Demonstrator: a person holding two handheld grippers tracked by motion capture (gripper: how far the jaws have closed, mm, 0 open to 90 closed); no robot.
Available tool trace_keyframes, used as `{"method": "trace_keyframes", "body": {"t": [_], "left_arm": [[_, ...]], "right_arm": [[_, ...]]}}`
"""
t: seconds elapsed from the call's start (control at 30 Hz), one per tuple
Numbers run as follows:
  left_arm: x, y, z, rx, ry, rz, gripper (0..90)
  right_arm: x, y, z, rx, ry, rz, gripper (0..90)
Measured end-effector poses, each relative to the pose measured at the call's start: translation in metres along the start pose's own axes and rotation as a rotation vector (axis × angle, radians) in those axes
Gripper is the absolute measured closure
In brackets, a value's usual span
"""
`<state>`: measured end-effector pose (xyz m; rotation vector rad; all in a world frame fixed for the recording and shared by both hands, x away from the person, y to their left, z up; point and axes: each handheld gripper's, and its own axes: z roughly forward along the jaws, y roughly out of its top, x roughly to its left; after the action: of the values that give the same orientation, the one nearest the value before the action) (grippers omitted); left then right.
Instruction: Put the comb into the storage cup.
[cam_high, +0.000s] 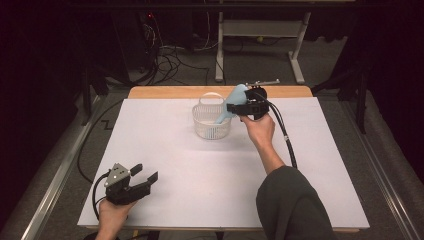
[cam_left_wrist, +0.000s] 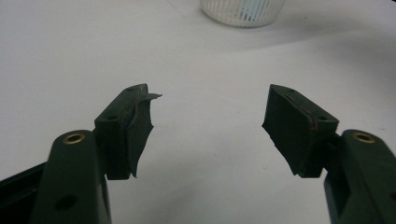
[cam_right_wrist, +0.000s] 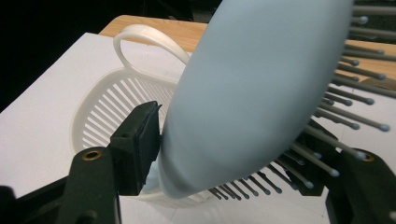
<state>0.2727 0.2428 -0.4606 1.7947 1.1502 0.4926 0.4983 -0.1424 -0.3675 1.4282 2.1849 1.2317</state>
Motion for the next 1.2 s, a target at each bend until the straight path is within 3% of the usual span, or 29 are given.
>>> {"method": "trace_keyframes", "body": {"t": [0.4, 1.2], "left_arm": [[0.000, 0.000, 0.000, 0.003, -0.001, 0.000, 32.7], [-0.001, 0.000, 0.001, 0.006, -0.003, 0.000, 32.7]], "right_arm": [[-0.004, -0.006, -0.002, 0.002, 0.018, -0.012, 33.4], [-0.008, -0.012, -0.015, -0.015, 0.001, -0.045, 27.7]]}}
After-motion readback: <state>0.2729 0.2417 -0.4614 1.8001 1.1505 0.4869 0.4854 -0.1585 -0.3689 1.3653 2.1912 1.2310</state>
